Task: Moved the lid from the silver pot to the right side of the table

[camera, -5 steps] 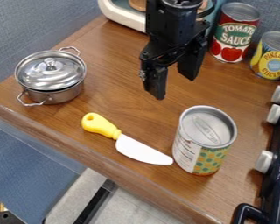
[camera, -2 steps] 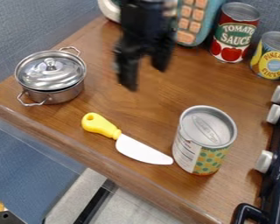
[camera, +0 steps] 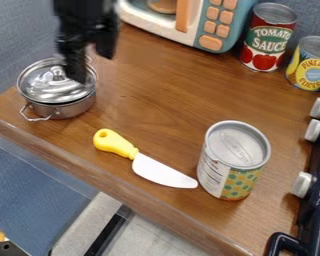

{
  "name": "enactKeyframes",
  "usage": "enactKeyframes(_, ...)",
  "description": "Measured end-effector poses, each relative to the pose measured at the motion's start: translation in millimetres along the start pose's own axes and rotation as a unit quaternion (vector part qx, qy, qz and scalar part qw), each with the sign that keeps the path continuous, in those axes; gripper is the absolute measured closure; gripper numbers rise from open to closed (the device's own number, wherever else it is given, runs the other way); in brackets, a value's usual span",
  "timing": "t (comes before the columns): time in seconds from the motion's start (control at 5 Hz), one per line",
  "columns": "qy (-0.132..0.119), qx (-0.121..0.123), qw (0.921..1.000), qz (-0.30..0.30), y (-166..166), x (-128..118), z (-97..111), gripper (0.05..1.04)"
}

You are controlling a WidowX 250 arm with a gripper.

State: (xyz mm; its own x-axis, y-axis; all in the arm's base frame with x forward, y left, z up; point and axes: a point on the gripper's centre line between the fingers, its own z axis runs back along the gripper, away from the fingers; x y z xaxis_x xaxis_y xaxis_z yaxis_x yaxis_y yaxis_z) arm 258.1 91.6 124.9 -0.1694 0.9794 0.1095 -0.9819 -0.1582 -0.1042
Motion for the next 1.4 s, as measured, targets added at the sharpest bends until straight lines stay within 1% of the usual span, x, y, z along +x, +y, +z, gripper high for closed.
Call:
enactKeyframes(0.2, -0.036, 0.016, 0.9984, 0.040, 3, 29, -11, 0.083)
enactKeyframes(0.4, -0.046, 0.041, 0.9965, 0.056, 5, 40, -22, 0.083)
enactKeyframes(0.6, -0.054, 0.056, 0.9951, 0.062, 9, 46, -25, 0.138)
enactKeyframes(0.8, -0.058, 0.070, 0.9938, 0.063, 9, 48, -29, 0.426)
enactKeyframes(1.0, -0.064, 0.068, 0.9939, 0.059, 6, 50, -29, 0.713)
enactKeyframes(1.2, -0.064, 0.069, 0.9941, 0.053, 6, 50, -29, 0.815)
enactKeyframes(1.4, -0.061, 0.070, 0.9945, 0.048, 7, 49, -29, 0.815)
